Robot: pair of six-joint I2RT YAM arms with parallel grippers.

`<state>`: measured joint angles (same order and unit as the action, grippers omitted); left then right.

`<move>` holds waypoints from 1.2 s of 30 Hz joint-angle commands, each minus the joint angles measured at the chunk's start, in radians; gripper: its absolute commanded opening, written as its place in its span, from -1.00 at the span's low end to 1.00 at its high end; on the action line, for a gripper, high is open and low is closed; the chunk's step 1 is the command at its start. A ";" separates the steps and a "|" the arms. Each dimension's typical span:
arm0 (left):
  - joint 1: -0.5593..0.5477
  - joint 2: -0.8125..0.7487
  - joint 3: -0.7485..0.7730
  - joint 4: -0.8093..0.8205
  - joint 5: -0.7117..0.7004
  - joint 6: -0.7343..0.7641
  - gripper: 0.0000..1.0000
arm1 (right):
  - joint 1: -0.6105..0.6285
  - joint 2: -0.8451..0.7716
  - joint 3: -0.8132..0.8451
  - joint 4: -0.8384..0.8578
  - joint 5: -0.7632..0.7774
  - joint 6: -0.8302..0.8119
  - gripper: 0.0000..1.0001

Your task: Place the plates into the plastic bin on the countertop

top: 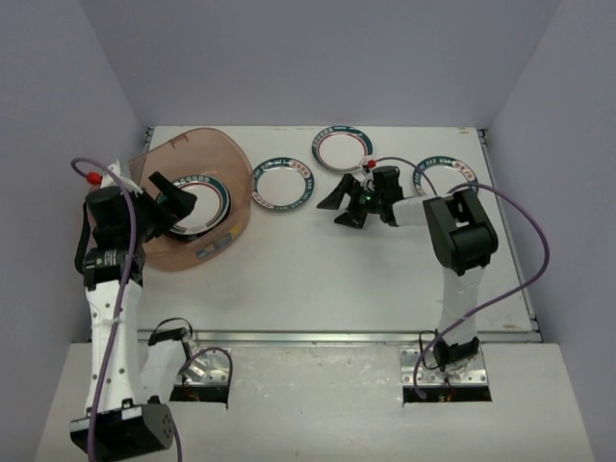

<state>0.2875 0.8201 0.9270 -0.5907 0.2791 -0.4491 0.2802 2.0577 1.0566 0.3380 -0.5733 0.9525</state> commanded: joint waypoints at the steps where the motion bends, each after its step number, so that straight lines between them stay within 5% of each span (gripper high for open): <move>1: -0.012 -0.111 -0.036 -0.035 0.006 0.077 1.00 | 0.013 0.171 0.204 0.002 0.130 0.111 0.80; 8: -0.039 -0.152 -0.075 -0.061 -0.036 0.092 1.00 | 0.063 0.384 0.461 -0.138 0.137 0.145 0.26; 11: -0.045 -0.147 -0.079 -0.060 -0.033 0.096 1.00 | 0.088 0.421 0.519 -0.165 0.132 0.146 -0.31; 12: -0.048 -0.147 -0.079 -0.059 -0.033 0.096 1.00 | 0.090 0.417 0.500 -0.156 0.140 0.146 -0.36; 14: -0.054 -0.153 -0.086 -0.053 -0.034 0.096 1.00 | 0.095 0.372 0.412 -0.091 0.174 0.154 -0.90; 15: -0.055 -0.154 -0.089 -0.051 -0.031 0.096 1.00 | 0.095 0.343 0.381 -0.061 0.176 0.156 -1.00; 21: -0.093 -0.138 -0.089 -0.039 0.016 0.107 1.00 | 0.085 -0.014 0.038 -0.028 0.298 0.050 -1.00; 25: -0.109 -0.127 -0.088 -0.010 0.162 0.102 1.00 | 0.083 -0.321 -0.117 -0.198 0.345 -0.124 -1.00; 29: -0.150 -0.092 -0.123 0.122 0.368 0.042 1.00 | 0.083 -0.568 -0.148 -0.423 0.237 -0.336 -1.00; 36: -0.402 0.032 -0.153 0.296 0.350 -0.022 1.00 | 0.083 -0.809 -0.102 -0.558 -0.230 -0.434 -1.00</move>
<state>-0.0017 0.7984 0.7822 -0.4519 0.5868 -0.4333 0.3577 1.3225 0.8953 -0.1548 -0.4656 0.6123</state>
